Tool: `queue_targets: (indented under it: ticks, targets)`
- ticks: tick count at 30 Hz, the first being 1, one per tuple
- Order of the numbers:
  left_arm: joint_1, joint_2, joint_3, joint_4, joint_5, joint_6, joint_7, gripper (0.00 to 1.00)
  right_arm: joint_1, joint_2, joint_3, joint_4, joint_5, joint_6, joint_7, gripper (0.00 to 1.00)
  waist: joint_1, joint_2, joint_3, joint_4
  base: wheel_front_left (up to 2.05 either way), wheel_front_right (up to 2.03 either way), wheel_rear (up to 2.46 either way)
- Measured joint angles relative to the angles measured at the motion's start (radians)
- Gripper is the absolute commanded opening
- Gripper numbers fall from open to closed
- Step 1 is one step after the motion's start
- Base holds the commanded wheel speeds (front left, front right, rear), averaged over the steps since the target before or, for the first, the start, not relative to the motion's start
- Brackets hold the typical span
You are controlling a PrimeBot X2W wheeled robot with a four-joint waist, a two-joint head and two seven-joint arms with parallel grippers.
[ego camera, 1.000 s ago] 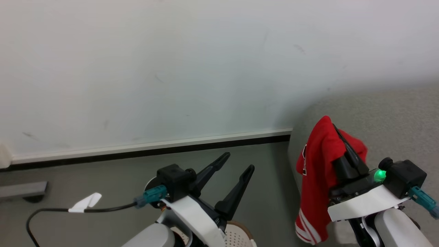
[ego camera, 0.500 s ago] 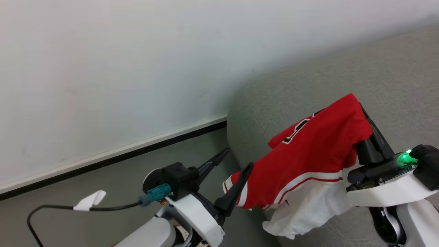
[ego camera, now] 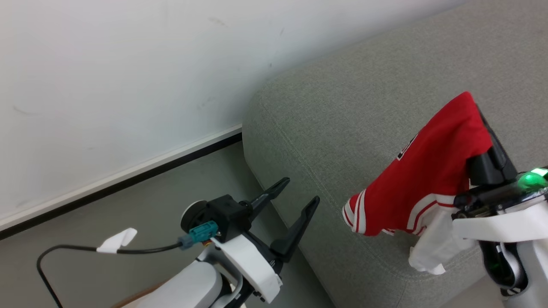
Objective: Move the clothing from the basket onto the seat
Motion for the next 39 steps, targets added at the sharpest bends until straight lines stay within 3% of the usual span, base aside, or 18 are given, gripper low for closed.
queue_targets:
  ticks: [15,25,39]
  targets:
    - [-0.114,0.029,-0.011,-0.049,0.048,-0.016,0.061,1.0,-0.325,-0.135,-0.113,0.179,0.213,0.0,0.02,0.0,0.0,-0.0001,0.177,0.078,0.0,0.0,0.0]
    - [-0.189,0.042,-0.011,-0.082,0.072,-0.021,0.09,1.0,-0.565,-0.256,-0.174,0.341,0.244,0.0,0.062,0.0,0.0002,0.0,0.361,0.184,0.0,0.0,0.0]
    - [-0.237,0.054,0.003,-0.08,0.085,-0.019,0.079,1.0,-0.578,-0.302,-0.09,0.582,0.211,0.0,0.207,0.0,0.0003,-0.0001,0.556,0.294,0.0,0.0,0.0]
